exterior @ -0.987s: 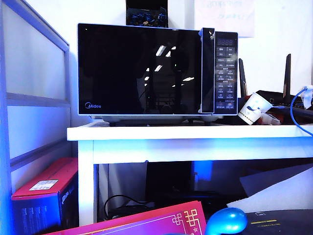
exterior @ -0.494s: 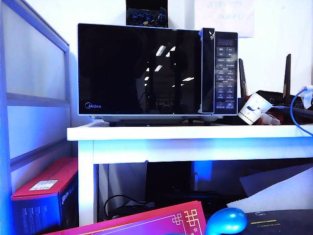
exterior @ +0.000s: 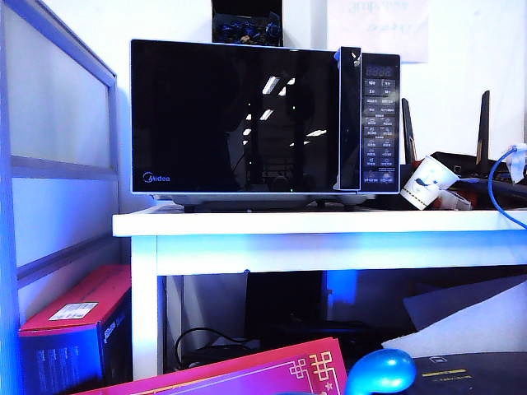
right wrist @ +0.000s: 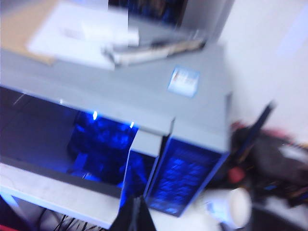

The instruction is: Open the microwave door, place the orange inside the microwave, then close the microwave door.

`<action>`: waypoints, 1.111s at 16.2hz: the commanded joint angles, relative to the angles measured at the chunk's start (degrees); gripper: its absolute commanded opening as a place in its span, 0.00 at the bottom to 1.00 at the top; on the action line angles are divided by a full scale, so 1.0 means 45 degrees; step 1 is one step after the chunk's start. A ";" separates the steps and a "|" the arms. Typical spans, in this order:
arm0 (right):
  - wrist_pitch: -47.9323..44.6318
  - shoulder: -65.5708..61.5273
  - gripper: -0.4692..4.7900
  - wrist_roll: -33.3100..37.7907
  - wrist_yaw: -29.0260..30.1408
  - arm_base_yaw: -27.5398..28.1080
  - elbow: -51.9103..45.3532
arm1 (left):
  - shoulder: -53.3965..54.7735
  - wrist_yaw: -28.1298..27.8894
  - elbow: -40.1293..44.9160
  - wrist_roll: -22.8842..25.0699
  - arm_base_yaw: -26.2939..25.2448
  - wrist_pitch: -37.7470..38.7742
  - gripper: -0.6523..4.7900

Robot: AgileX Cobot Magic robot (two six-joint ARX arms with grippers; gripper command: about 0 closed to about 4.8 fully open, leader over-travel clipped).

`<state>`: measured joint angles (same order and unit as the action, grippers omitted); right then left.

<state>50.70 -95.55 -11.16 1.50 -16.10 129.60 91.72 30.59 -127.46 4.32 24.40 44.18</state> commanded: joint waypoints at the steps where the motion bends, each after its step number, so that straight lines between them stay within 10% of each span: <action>1: -0.3050 0.0058 0.08 0.0850 0.0403 -0.0019 -0.2671 | -0.0058 -0.0782 -0.0058 0.0092 0.0029 -0.0350 0.64; 18: -1.7588 -0.0146 0.08 0.1914 0.0345 -0.0039 -1.2386 | -0.0029 -0.1991 -0.0053 0.0374 0.0029 -0.0797 0.64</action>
<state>-23.35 -96.03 -2.76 3.57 -16.23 74.41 91.74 21.63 -127.44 5.78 24.43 41.36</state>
